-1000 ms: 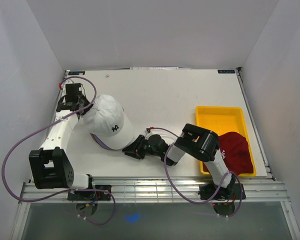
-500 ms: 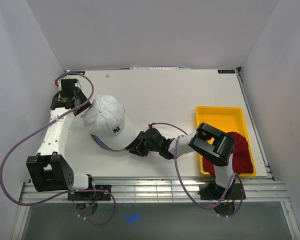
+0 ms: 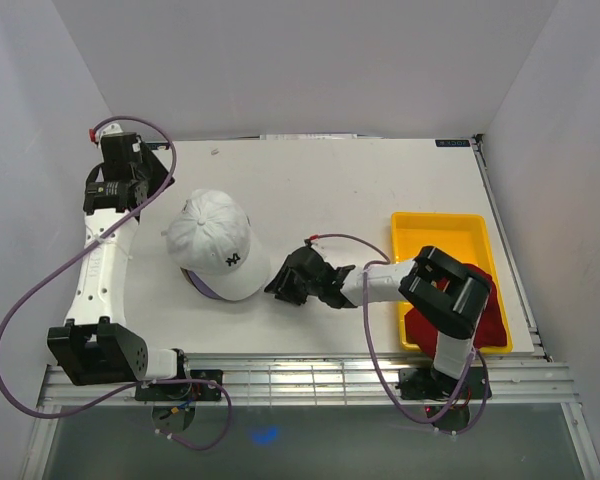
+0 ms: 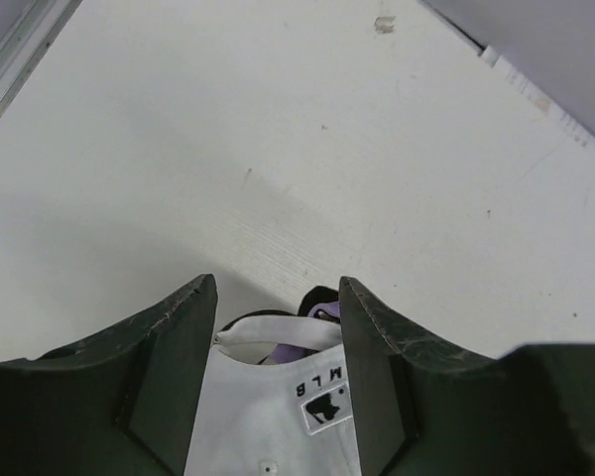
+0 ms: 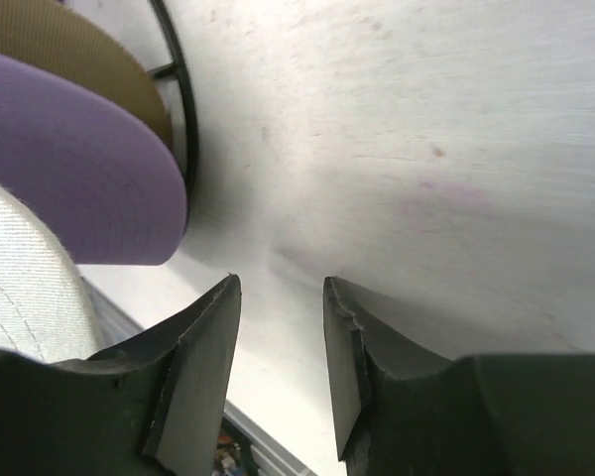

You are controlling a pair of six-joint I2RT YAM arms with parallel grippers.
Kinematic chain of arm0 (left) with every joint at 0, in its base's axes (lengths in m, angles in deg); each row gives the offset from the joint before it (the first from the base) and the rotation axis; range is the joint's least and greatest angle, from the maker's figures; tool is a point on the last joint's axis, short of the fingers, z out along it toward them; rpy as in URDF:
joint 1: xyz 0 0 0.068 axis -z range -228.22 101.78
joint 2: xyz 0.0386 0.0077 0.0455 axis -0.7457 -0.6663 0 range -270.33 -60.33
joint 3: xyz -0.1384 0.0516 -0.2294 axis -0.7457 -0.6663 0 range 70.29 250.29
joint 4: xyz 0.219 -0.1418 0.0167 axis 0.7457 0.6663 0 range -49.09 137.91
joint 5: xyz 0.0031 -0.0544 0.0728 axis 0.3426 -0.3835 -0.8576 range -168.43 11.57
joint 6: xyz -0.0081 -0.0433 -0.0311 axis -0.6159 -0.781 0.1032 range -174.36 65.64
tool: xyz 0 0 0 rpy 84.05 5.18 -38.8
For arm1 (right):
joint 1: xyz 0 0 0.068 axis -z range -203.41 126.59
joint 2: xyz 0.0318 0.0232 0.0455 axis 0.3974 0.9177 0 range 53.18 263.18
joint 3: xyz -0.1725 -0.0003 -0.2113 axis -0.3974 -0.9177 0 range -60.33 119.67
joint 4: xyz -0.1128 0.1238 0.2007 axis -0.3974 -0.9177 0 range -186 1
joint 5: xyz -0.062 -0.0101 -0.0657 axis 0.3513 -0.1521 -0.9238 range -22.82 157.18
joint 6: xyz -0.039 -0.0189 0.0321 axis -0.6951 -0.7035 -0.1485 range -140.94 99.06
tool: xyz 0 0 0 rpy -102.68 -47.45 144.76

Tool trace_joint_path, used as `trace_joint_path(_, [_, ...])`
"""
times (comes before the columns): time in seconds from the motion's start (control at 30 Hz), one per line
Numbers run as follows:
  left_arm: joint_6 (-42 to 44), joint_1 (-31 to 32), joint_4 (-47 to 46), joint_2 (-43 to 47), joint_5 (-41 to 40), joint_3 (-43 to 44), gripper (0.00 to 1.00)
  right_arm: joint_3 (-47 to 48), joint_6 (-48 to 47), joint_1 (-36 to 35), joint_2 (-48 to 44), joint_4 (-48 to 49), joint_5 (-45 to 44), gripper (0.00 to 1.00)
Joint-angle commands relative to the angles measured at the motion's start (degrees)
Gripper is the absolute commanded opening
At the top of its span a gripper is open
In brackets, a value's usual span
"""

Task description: Stack the hats

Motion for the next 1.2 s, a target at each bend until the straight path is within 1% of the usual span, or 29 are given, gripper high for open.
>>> trace_joint_path(0.0, [0.68, -0.32, -0.11, 2.90, 2.37, 4.39, 0.63, 0.85, -4.27, 0.75, -4.12, -10.90, -6.34, 0.46])
trace_joint_path(0.07, [0.06, -0.32, -0.29, 3.07, 3.60, 5.36, 0.66, 0.32, -4.80, 1.28, -5.97, -11.35, -6.96, 0.47])
trace_joint_path(0.1, [-0.20, -0.40, -0.29, 3.16, 5.26, 6.41, 0.72, 0.41, -5.32, 1.63, -8.33, -11.61, -7.39, 0.47])
trace_joint_path(0.17, [-0.81, -0.32, -0.55, 3.51, 6.76, 7.38, 0.76, 2.50, -7.68, 1.81, -11.76, -16.08, -10.10, 0.47])
trace_joint_path(0.23, [-1.17, -0.32, -0.90, 4.39, 9.31, 8.52, 0.76, 4.45, -9.54, 2.07, -14.41, -22.91, -12.22, 0.49])
trace_joint_path(0.27, [-1.52, -0.32, -1.16, 4.57, 10.19, 8.70, 0.76, 6.02, -11.03, 2.24, -15.98, -24.78, -14.32, 0.49])
trace_joint_path(0.3, [-1.61, -0.32, -1.43, 4.83, 13.41, 9.49, 0.76, 6.73, -11.56, 2.59, -19.31, -26.80, -15.39, 0.50])
trace_joint_path(0.43, [-2.14, 0.03, -1.43, 4.92, 19.84, 11.68, 0.79, 9.55, -13.94, 3.91, -28.72, -37.60, -21.53, 0.54])
trace_joint_path(0.47, [-2.22, 0.30, -1.52, 4.92, 20.82, 12.13, 0.79, 9.81, -14.20, 4.44, -32.83, -42.15, -23.99, 0.54])
trace_joint_path(0.5, [-2.57, 1.26, -1.69, 4.92, 21.87, 12.48, 0.79, 10.08, -14.64, 5.84, -35.14, -44.03, -24.71, 0.56])
trace_joint_path(0.53, [-2.75, 1.96, -1.87, 4.75, 23.62, 13.09, 0.84, 10.17, -15.25, 6.81, -37.16, -45.70, -24.97, 0.57])
trace_joint_path(0.57, [-2.84, 2.67, -1.87, 4.66, 23.99, 13.53, 0.84, 10.43, -15.61, 8.12, -39.27, -47.63, -25.50, 0.57])
trace_joint_path(0.6, [-2.93, 6.50, -1.78, 4.22, 24.08, 13.89, 0.84, 11.74, -16.13, 10.74, -42.77, -52.61, -26.03, 0.58])
trace_joint_path(0.63, [-3.62, 8.28, -1.87, 4.22, 23.82, 14.15, 0.85, 12.62, -16.75, 11.90, -44.20, -55.18, -26.55, 0.59])
trace_joint_path(0.67, [-3.63, 10.82, -2.48, 4.13, 21.73, 14.41, 0.85, 13.59, -17.10, 13.04, -46.39, -57.90, -28.13, 0.60])
trace_joint_path(0.7, [-3.72, 15.63, -2.48, 3.52, 20.58, 14.68, 0.85, 14.47, -17.11, 15.58, -47.28, -63.67, -28.92, 0.62])
trace_joint_path(0.77, [-4.59, 19.18, -3.27, 3.08, 19.86, 14.86, 0.86, 16.05, -18.59, 18.58, -48.78, -67.67, -28.76, 0.63])
trace_joint_path(0.8, [-4.86, 21.63, -3.54, 2.90, 20.12, 14.68, 0.85, 16.32, -18.86, 22.07, -49.04, -69.69, -28.15, 0.66])
trace_joint_path(0.87, [-4.86, 23.41, -4.50, 3.07, 19.86, 14.16, 0.85, 16.67, -21.14, 25.43, -49.14, -73.74, -26.13, 0.67])
trace_joint_path(0.9, [-4.77, 24.46, -4.85, 3.25, 20.56, 12.94, 0.86, 16.76, -21.84, 28.15, -48.96, -74.97, -26.03, 0.69])
trace_joint_path(0.93, [-4.69, 24.82, -5.12, 3.51, 21.26, 12.31, 0.85, 16.93, -22.63, 29.65, -48.61, -78.29, -26.03, 0.70])
trace_joint_path(0.97, [-4.42, 25.60, -5.12, 3.60, 21.97, 11.79, 0.85, 17.46, -23.69, 32.89, -47.74, -80.15, -26.03, 0.72])
trace_joint_path(1.0, [-4.51, 25.87, -5.12, 3.86, 23.28, 10.39, 0.85, 17.55, -24.31, 34.40, -47.38, -81.47, -26.03, 0.75])
trace_joint_path(1.1, [-4.77, 27.54, -6.44, 5.97, 24.95, 6.35, 0.86, 18.43, -24.75, 38.79, -47.29, -85.52, -25.50, 0.79])
trace_joint_path(1.17, [-4.60, 27.81, -6.96, 7.46, 25.48, 4.58, 0.86, 19.04, -24.05, 40.20, -47.46, -87.62, -26.20, 0.82])
